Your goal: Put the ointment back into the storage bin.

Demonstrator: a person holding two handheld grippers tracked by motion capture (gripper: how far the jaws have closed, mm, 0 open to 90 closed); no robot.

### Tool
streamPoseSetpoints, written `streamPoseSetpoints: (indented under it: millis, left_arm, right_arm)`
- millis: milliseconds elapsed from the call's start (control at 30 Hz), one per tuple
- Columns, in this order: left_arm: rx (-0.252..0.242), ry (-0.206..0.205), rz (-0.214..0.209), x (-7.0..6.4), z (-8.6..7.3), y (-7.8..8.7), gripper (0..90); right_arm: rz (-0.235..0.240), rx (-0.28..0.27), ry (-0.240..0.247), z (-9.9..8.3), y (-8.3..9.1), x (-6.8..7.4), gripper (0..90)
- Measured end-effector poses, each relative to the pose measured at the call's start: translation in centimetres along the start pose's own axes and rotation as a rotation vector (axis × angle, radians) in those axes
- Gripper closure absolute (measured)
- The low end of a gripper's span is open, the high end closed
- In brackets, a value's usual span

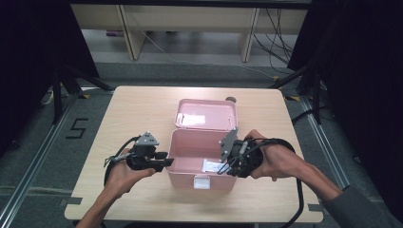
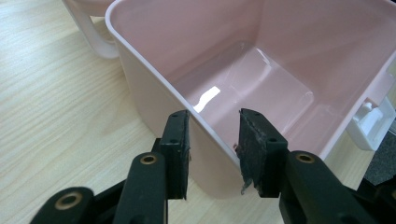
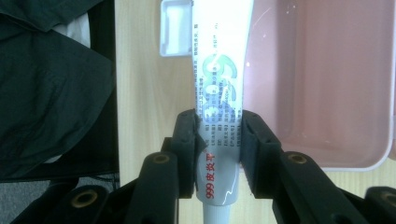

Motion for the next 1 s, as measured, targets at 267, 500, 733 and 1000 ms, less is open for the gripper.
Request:
streamPoseSetpoints:
  millis: [267, 500, 733, 1000]
  left_arm:
    - [0.000, 0.000, -0.001, 0.0, 0.0, 0.0, 63.5]
    - [-0.001, 0.000, -0.002, 0.0, 0.0, 0.0, 63.5]
    - [0.002, 0.001, -0.003, 0.0, 0.0, 0.0, 63.5]
    - [0.006, 0.003, -0.009, 0.1, 0.0, 0.0, 63.5]
  right_arm:
    - [0.023, 0.020, -0.022, 0.4, -0.6, -0.7, 70.1]
    - [0.040, 0.035, 0.040, 0.9, -1.5, -2.0, 70.1]
    - [0.047, 0.057, 0.031, 1.1, -2.3, -2.7, 70.1]
    - [0.062, 0.080, -0.002, 1.4, -3.3, -3.2, 70.0]
Point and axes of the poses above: each handheld gripper's, and its own axes: y roughly backward along the jaws, z roughly out of its top, x roughly to its left, the point moved 3 cm from there along -y, roughly forward along the jaws, and after that the axes turned 13 degrees about y, right-handed, at the moved point
